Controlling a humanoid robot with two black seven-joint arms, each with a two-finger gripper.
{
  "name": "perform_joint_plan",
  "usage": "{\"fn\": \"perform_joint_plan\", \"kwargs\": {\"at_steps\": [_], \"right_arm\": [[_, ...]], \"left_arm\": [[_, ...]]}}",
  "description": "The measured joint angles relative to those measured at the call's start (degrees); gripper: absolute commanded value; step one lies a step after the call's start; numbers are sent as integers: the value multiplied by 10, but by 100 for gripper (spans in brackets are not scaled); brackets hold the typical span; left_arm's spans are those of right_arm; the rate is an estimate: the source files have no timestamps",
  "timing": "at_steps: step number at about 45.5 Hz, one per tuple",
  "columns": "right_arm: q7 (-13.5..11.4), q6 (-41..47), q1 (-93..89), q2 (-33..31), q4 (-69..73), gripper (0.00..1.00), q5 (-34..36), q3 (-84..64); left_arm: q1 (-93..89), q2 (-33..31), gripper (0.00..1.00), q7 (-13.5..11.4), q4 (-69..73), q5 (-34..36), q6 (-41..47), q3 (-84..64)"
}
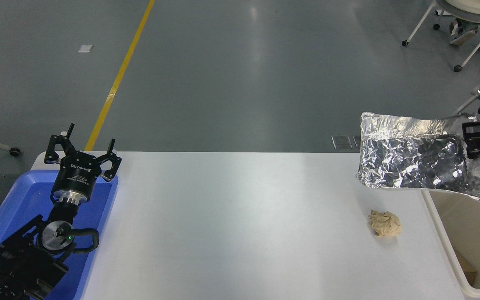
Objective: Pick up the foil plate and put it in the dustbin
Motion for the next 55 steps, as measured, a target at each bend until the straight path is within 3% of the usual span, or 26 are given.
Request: {"fn": "perform_joint_plan", "kwargs": {"at_steps": [14,27,43,55], "right_arm": [[0,36,46,11,-3,0,5,-24],[0,27,-9,-56,-105,0,-31,-38],[4,-25,-325,-177,-370,0,-57,132],[5,-110,-650,-168,-533,0,-57,361]], "left_arm": [[0,0,100,0,0,0,1,0],[1,0,100,-1,0,0,1,-1],[1,0,100,-1,1,0,1,-1],[1,0,100,-1,1,0,1,-2]]}}
